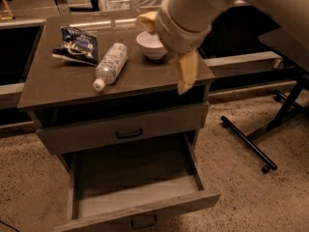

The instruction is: Place blue plastic bottle into middle drawer

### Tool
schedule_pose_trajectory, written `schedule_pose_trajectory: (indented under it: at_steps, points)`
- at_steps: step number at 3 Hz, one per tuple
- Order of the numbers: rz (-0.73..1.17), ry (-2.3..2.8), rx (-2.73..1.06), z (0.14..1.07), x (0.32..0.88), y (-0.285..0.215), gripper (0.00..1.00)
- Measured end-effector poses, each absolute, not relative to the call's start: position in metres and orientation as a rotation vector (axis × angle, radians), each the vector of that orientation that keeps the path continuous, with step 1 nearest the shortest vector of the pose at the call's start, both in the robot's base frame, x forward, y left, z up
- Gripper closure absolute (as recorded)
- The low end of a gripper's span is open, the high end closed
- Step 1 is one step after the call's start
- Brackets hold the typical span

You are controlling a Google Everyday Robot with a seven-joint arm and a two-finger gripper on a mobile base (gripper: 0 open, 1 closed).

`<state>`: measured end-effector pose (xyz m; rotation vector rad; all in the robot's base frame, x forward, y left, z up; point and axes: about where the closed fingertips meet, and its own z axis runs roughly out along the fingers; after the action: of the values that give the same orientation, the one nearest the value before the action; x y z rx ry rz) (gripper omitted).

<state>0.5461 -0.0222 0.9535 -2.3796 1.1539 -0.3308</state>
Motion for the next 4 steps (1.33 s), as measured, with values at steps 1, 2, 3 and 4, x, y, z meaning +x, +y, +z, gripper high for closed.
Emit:
schedule_pose_trajectory:
  at_steps: [1,2,3,4]
  points:
    - [-0.31,0.801,-2.581,0.938,0.609,0.044,0.0]
    - [-0.296,0.567,-2.688,0.919,0.64,0.097,0.0]
    - [-0.278,0.358,-2.87,0.861,0.66,0.139,0.01]
    - [-0.278,0.288,-2.97,0.832,0.671,0.147,0.22]
